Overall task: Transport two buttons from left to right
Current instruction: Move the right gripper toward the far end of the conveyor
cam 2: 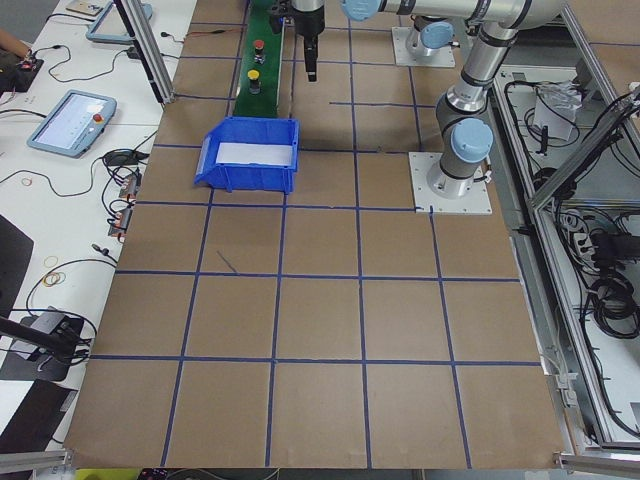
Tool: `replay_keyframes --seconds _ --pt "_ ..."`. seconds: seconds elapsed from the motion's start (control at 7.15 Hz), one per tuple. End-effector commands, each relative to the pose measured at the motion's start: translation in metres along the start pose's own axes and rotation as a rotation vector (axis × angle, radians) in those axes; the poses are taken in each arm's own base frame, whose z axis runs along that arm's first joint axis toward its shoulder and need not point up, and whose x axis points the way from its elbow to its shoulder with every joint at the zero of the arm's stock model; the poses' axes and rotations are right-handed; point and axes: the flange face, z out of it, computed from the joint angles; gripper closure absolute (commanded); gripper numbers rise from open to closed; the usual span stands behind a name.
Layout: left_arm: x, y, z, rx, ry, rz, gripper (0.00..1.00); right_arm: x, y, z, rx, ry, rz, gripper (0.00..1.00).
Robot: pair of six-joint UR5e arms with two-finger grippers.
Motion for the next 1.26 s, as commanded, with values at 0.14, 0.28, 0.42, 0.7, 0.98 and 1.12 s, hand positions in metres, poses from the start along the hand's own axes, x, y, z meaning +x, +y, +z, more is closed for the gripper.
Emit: replay_keyframes --seconds 0.14,0.28,0.42,0.7,0.98,1.12 --pt "0.000 0.000 0.000 0.000 0.000 -0.001 0.00 0.109 -0.033 0.018 0.016 -0.047 -0.294 0.00" --pt "0.000 0.000 0.000 0.000 0.000 -0.008 0.00 0.154 -0.037 0.033 0.005 -0.051 -0.400 0.00" --pt "0.000 0.000 0.000 0.002 0.000 -0.008 0.00 0.169 -0.043 0.045 -0.004 -0.050 -0.509 0.00" --pt "0.000 0.000 0.000 0.002 0.000 -0.012 0.00 0.173 -0.050 0.075 -0.020 -0.080 -0.728 0.00" --pt "0.000 0.000 -0.001 0.005 0.000 -0.015 0.00 0.173 -0.048 0.080 -0.010 -0.067 -1.005 0.00" --pt "0.001 0.000 0.000 0.002 0.000 -0.015 0.00 0.174 -0.048 0.083 -0.002 -0.060 -1.106 0.00"
